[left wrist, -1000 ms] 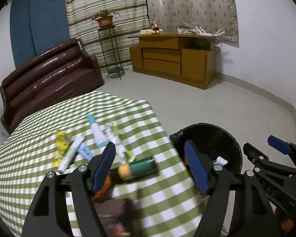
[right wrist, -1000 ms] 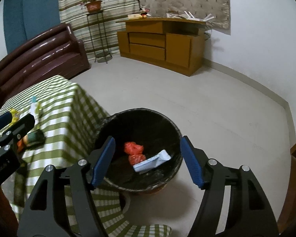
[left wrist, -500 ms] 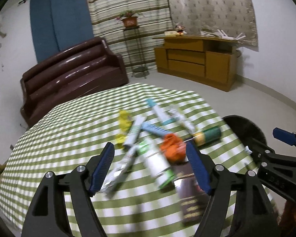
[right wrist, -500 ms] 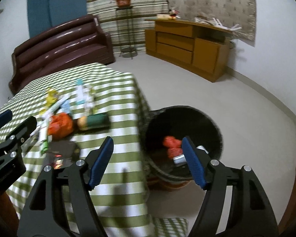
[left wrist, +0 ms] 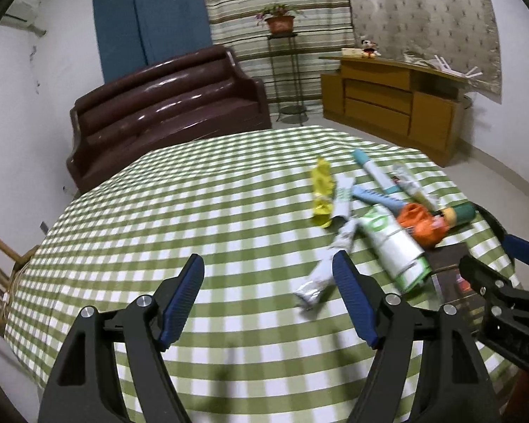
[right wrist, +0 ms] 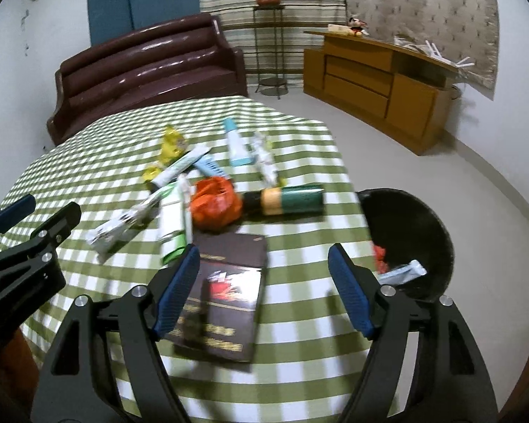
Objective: Collect trash
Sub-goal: 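Move both grippers back over the table toward the remaining trash, then grasp the dark cigarette box with the right gripper while the left grasps the crumpled wrapper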
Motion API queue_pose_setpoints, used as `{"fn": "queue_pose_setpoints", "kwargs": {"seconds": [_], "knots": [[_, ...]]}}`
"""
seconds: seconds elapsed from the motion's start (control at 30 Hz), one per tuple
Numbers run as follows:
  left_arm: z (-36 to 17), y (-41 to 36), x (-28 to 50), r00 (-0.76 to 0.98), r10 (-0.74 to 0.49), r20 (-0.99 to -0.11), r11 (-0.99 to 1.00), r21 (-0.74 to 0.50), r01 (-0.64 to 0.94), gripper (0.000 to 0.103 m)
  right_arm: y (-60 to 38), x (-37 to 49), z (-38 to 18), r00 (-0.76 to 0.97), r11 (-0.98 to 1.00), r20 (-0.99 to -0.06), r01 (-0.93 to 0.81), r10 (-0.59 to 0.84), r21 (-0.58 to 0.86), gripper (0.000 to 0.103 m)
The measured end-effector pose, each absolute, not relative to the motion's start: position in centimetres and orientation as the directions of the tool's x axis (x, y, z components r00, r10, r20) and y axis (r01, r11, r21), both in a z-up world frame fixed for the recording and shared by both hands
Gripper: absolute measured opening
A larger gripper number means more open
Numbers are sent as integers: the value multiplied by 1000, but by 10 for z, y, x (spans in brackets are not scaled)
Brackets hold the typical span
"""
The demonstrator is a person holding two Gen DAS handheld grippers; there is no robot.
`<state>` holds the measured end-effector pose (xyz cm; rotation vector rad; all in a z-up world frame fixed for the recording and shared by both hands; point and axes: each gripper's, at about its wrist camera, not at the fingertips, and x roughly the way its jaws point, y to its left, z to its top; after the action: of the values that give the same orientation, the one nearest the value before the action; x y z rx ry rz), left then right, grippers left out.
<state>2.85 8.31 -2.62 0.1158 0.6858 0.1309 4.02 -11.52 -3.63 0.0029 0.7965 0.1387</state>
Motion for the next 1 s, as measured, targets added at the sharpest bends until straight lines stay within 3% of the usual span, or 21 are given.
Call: {"fn": "queue_pose_setpoints", "kwargs": {"seconds": [0.7,0.83,1.0], "knots": [[-38,99,24,746,140,-651,989,125,-76,76,-90,45,-54,635,990,-769,-137,75,-16,74],[-38,95,27,745,135,-653,990,125,-70,76,-90,43,-55,634,989,-769,-149,85,-14,58],[-37,90,30,746,121,-655,991,121,-55,76,-94,38,-55,643,989,-762,-144,80,-17,58]]}}
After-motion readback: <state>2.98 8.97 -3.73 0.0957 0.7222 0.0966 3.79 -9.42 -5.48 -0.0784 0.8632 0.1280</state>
